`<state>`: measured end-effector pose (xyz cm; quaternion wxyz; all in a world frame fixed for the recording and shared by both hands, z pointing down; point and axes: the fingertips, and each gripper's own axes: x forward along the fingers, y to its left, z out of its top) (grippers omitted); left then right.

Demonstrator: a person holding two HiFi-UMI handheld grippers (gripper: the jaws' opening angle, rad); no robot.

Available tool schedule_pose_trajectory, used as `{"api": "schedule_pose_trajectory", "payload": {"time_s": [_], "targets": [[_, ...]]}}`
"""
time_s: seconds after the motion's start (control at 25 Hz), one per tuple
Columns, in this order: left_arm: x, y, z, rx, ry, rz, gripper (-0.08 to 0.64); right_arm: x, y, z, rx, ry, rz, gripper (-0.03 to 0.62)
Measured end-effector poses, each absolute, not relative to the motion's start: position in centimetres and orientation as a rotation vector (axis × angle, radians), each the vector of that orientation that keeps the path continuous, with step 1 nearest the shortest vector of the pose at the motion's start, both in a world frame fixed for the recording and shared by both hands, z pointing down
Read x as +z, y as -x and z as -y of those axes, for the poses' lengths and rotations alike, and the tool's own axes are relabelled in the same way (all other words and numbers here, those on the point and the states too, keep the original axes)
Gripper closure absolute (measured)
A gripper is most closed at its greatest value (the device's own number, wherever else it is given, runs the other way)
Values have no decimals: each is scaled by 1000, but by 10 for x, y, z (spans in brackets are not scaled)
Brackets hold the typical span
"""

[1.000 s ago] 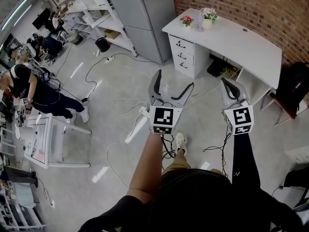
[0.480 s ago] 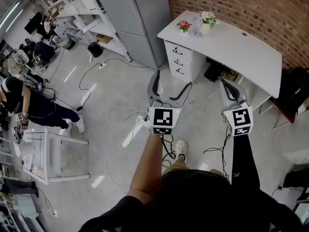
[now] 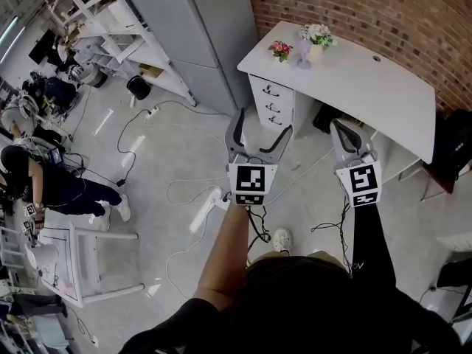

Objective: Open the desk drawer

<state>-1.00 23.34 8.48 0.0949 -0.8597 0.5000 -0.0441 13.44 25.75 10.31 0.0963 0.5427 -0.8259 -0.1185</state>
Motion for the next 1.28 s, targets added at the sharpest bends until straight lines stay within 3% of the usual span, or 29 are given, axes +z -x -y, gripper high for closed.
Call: {"api": "schedule_pose_trajectory", "payload": {"time_s": [1.28], "targets": [[121,0,-36,-209,2580,-1442,91,117,-124,-48,-380,-1572,2509,592]]}}
